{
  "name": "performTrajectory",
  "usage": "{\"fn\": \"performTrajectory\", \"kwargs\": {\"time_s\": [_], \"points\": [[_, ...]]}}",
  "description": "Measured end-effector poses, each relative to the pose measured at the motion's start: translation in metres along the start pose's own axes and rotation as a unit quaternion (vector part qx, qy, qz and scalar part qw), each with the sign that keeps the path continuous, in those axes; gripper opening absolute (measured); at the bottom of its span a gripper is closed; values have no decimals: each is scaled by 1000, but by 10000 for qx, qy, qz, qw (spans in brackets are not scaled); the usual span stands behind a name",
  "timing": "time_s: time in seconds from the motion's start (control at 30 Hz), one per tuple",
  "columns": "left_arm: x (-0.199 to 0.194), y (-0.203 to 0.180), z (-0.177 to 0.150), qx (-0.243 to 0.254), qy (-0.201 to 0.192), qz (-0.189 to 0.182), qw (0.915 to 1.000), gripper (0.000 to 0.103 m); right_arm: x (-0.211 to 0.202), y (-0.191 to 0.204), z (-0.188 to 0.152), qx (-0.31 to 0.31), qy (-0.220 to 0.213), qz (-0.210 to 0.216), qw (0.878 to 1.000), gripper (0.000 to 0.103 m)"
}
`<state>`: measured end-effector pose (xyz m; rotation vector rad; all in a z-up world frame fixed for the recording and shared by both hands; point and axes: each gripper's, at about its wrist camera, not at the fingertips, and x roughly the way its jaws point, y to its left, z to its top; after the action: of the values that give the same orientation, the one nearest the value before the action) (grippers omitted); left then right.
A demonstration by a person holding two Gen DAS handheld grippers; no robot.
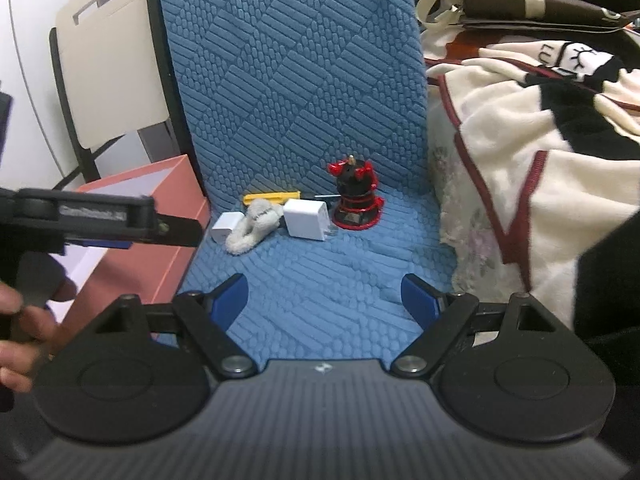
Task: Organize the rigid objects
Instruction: 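Lower the left tool onto the white plush toy while the right tool approaches the white charger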
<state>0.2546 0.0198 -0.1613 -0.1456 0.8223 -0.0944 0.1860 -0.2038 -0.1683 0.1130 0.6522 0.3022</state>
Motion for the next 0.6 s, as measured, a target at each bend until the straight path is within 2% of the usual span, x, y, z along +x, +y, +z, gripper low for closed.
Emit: {"fn": "performTrajectory", "kwargs": {"time_s": [0.23,0.33,0.37,0.5,0.6], "points": [[26,-1,17,27,-110,-17,9999,103,22,-4,5,183,-47,-13,9998,85],[39,0,23,26,-105,-95,9999,102,29,-1,9,97,-216,-102,9997,85],[43,-1,25,51,-106,-115,9999,99,31,-1,10,66,-248,-93,9996,85],[58,-5,32,176,-142,-159,9996,94,46,-3,17,143,-203,55,9997,85],[70,-9,37,314,-182,-107,9993,85,59,-5,20,213,-188,186,9994,84]]}}
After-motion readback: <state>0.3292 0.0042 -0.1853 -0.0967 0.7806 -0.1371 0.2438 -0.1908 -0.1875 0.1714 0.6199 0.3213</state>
